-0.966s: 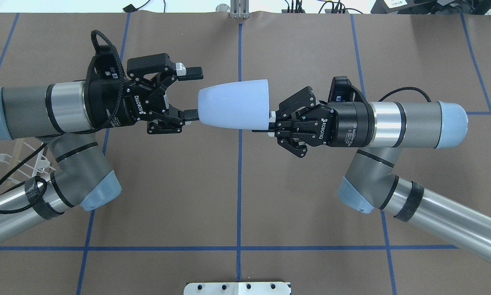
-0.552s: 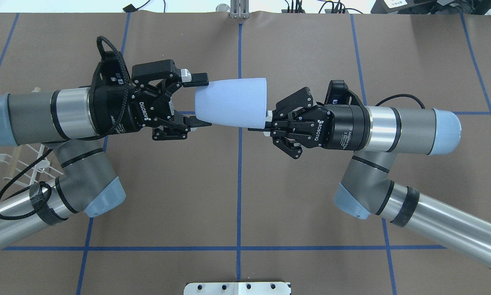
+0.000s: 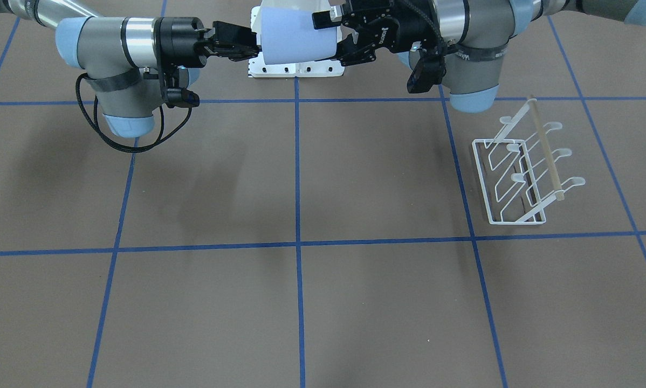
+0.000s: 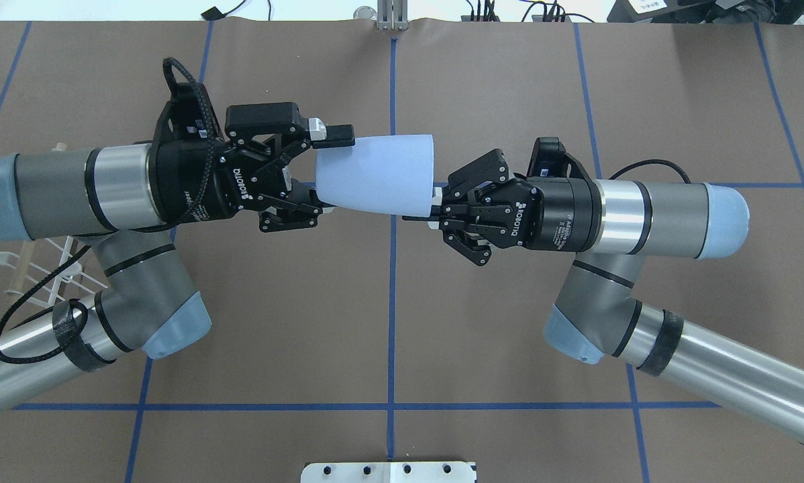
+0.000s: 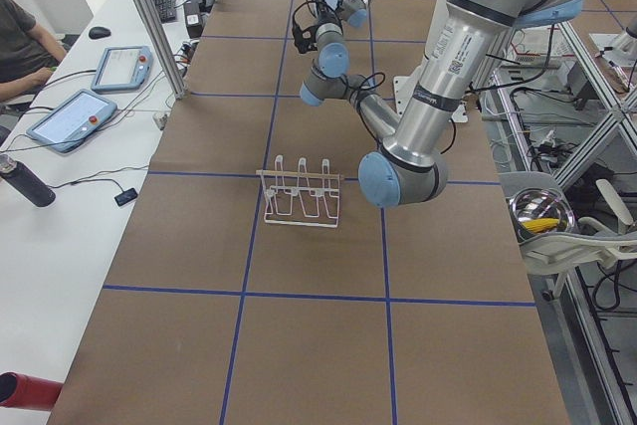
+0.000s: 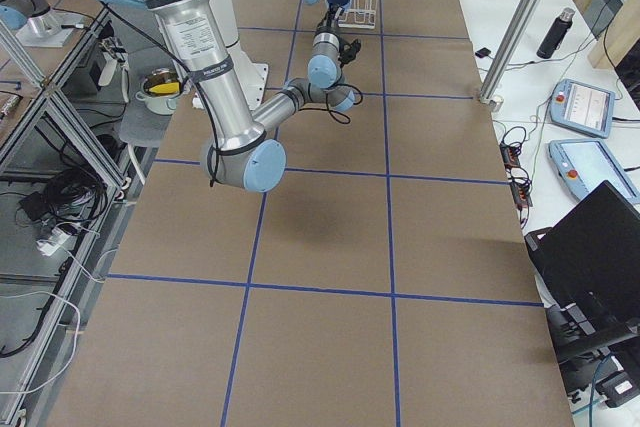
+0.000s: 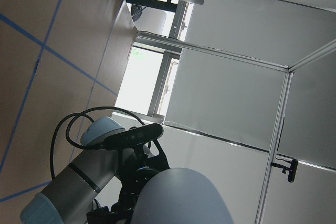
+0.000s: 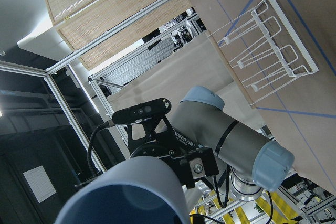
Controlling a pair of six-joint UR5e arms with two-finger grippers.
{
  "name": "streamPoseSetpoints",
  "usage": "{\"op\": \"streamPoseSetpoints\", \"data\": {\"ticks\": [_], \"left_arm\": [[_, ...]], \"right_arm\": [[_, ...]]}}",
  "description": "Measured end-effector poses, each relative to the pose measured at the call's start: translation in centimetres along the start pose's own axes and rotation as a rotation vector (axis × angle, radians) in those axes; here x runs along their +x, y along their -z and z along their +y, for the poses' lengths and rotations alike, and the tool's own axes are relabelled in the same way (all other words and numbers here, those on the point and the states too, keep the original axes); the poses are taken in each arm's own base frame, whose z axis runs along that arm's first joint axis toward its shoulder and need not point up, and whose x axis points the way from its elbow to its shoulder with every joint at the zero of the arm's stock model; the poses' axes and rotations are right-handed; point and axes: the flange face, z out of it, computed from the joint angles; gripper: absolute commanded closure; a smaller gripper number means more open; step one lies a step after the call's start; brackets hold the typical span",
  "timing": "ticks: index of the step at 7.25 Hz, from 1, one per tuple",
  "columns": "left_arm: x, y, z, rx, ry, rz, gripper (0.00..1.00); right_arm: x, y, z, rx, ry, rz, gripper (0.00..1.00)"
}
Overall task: Hang cup on cup holder
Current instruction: 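Grasp the cup's closed end with the left gripper while the right gripper holds, then open the right gripper and withdraw it while the left gripper lifts the cup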
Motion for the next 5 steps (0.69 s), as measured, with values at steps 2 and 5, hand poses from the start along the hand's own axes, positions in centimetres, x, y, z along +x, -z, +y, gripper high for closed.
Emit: {"op": "streamPoseSetpoints", "data": {"ticks": [2,5], "left_arm": [[0.1,0.2,0.2,-0.003,0.028,0.002,1.0],[0.2,0.8,-0.3,0.02,0.013,-0.01,1.0]], "right_arm": [[-0.3,0.1,-0.1,0.014,0.002,-0.022,0.0],[-2.9,4.9,-1.8,0.057,0.094,-0.048,0.0]]}}
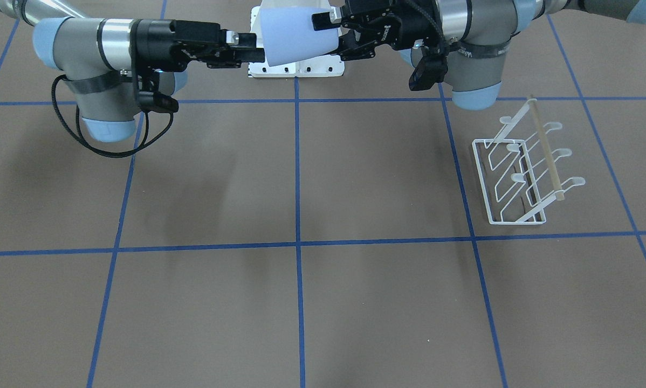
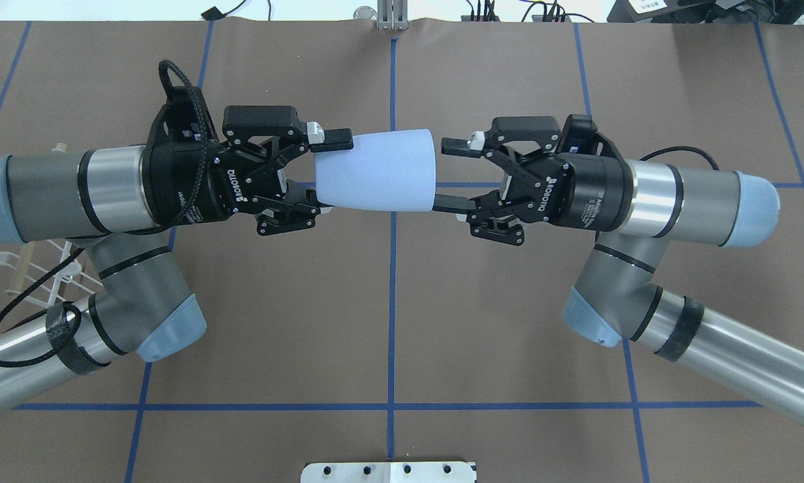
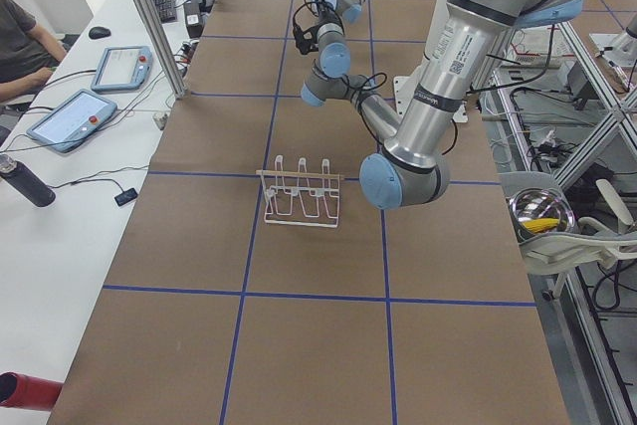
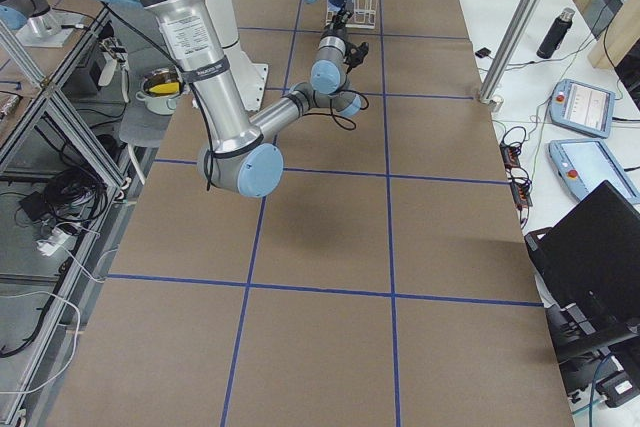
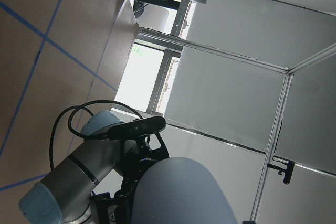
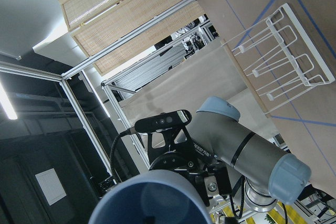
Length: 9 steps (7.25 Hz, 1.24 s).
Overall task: Hang cup on cup holder
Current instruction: 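Open the right gripper and withdraw it while the left gripper lifts the cup, then move the cup with the left gripper over the wire rack's hook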
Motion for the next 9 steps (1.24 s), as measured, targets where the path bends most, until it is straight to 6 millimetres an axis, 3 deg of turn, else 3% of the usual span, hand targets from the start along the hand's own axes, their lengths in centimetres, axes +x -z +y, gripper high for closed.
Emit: {"op": "streamPoseSetpoints", "data": {"ticks": [2,3,5,7,9], "left_arm": [[0.1,1.6,-2.8,0.097,-0.154,-0.081,1.0],[0.2,2.8,-4.7,0.152,-0.222,-0.161,1.0],[4.3,8.2,-11.0,0.222,-0.332,-0.433,1.0],[8.9,15.1,-16.3,0.297,-0.362,-0.675,1.0],[10.7,18.5,-17.8,0.337,-0.378,-0.826,1.0]], "right_arm": [[-2.1,5.5,-2.9,0.028,0.263,0.157,0.0],[-2.2,8.6,-4.5,0.049,0.399,0.262,0.0],[-3.0,15.9,-8.4,0.087,0.633,0.497,0.0],[-7.4,22.2,-11.7,0.145,0.746,0.708,0.0],[-10.0,29.4,-13.6,0.209,0.831,0.872,0.01]]}}
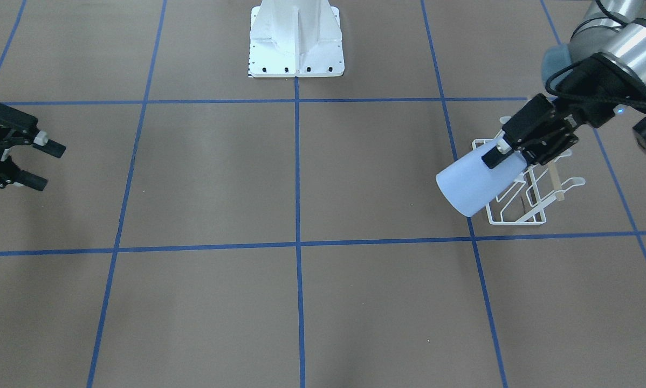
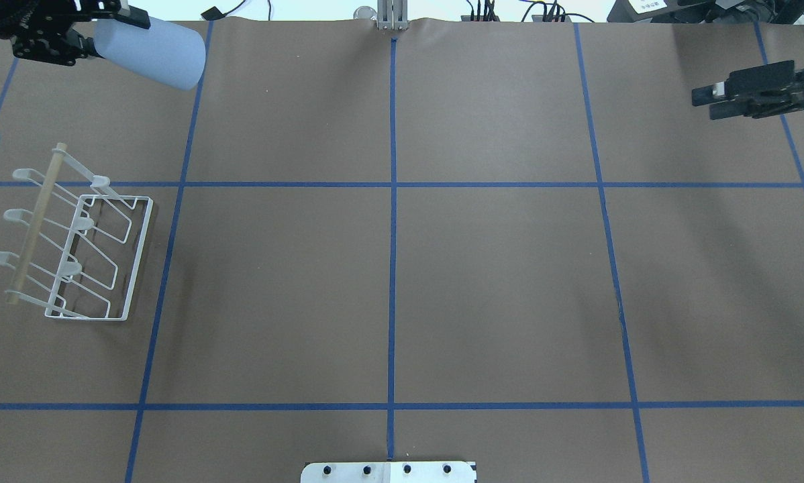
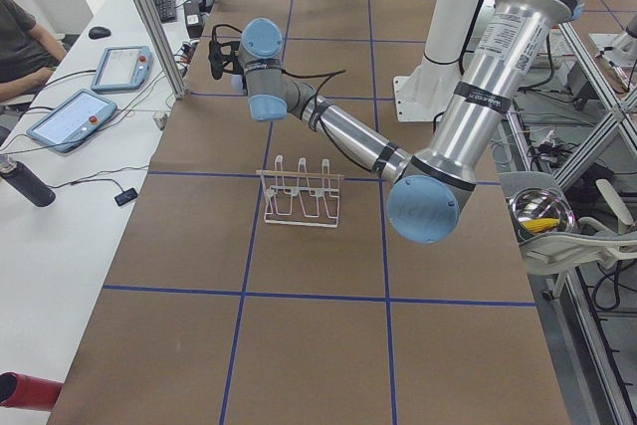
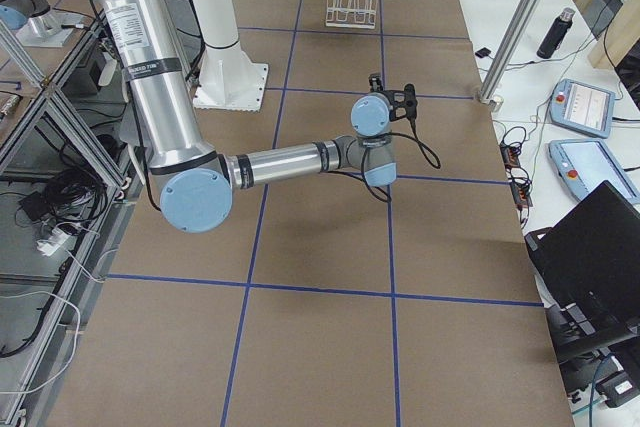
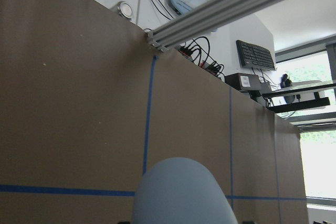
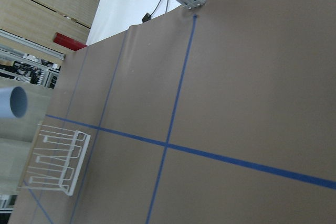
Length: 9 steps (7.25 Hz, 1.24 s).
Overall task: Hang cup on cup holder
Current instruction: 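Move the cup with the left gripper over the wire rack's hook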
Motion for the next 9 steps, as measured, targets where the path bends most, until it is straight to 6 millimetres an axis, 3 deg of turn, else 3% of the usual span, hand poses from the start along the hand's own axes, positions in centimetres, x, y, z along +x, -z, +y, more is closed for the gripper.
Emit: {"op": "streamPoseSetpoints", "data": {"ticks": [2,3,6,9], "left_arm": [[-2.4,1.2,-0.5,0.018,-0.11,-0.137,1.0],[-3.6,1.4,-1.2,0.044,-0.177,-0.219,1.0],[-4.4,2.7,-1.9,0.089,-0.318,-0.502,1.0],[-4.0,2.5,0.7,-0.02,-0.264,-0.61,1.0]], "right_arm": [[5.8,3.4,1.0,0.015,0.093,0.146,0.0],[7.4,4.1,0.8,0.034,0.117,0.217,0.0],[10.9,5.9,-0.7,0.034,0.137,0.403,0.0],[13.7,6.4,-1.2,-0.129,0.118,0.559,0.0]]}}
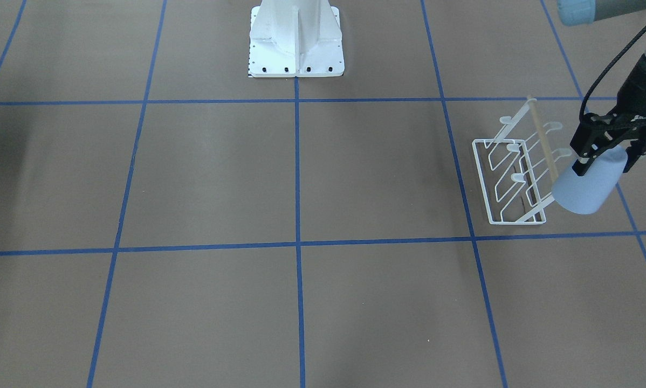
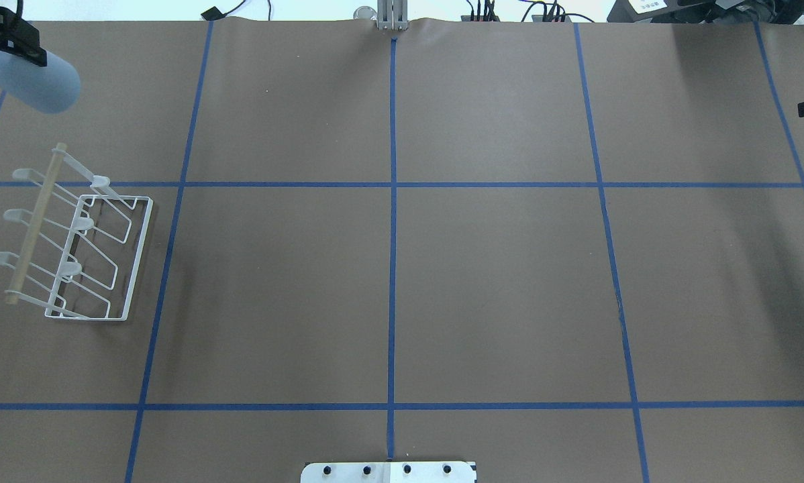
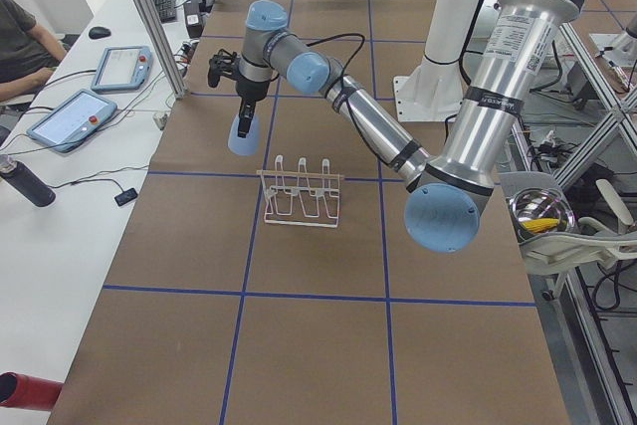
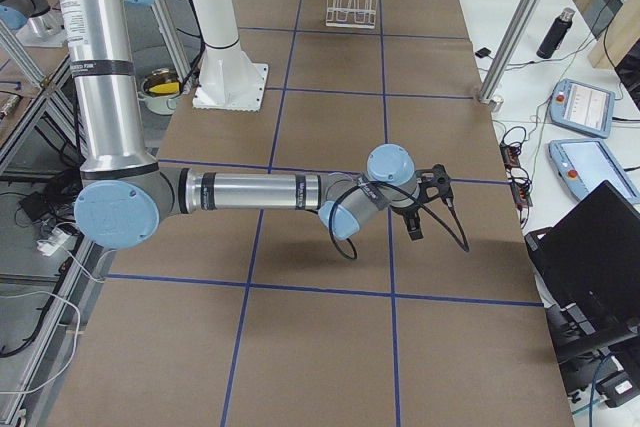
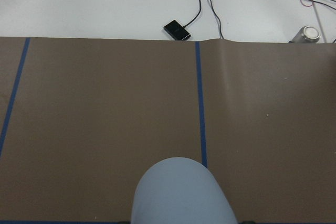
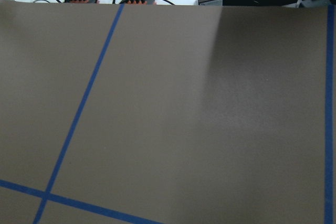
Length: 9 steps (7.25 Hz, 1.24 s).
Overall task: Hang cup on cup holder
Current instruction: 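Move the cup with the left gripper over the wire rack's hook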
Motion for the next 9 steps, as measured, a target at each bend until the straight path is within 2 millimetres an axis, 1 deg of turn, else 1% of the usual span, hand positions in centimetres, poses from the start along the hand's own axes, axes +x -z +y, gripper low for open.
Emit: {"op": "streamPoseSetpoints", "data": {"ticks": [1,2,3,4,5,6,9], "left_arm": [[0.4,-0.2,0.5,-0.027,0.006,0.002,1.0],[0.8,-0.6,0.9,-0.049,0.009,0.007,1.0],[1.4,-1.3,1.4,-0.078,0.015,0.019,1.0],[2.4,-2.4,2.2,-0.113,0.034,0.03,1.0],[3.4,-3.7,3.2,-0.143,0.047,0.032,1.0],[3.7,-4.6,3.8,-0.162,0.05,0.027,1.0],[3.4,-6.2,4.1,-0.182,0.055,0.009,1.0]], "right_arm": [[-0.7,0.6,-0.8,-0.084,0.031,0.05,0.0],[-2.6,2.1,-2.6,-0.174,0.07,0.099,0.0],[-4.6,4.1,-4.5,-0.247,0.102,0.134,0.0],[-5.7,5.6,-5.3,-0.293,0.116,0.155,0.0],[-6.0,6.3,-5.4,-0.314,0.118,0.163,0.0],[-6.2,6.5,-5.3,-0.323,0.117,0.164,0.0],[-6.3,6.5,-5.3,-0.328,0.108,0.155,0.0]]}}
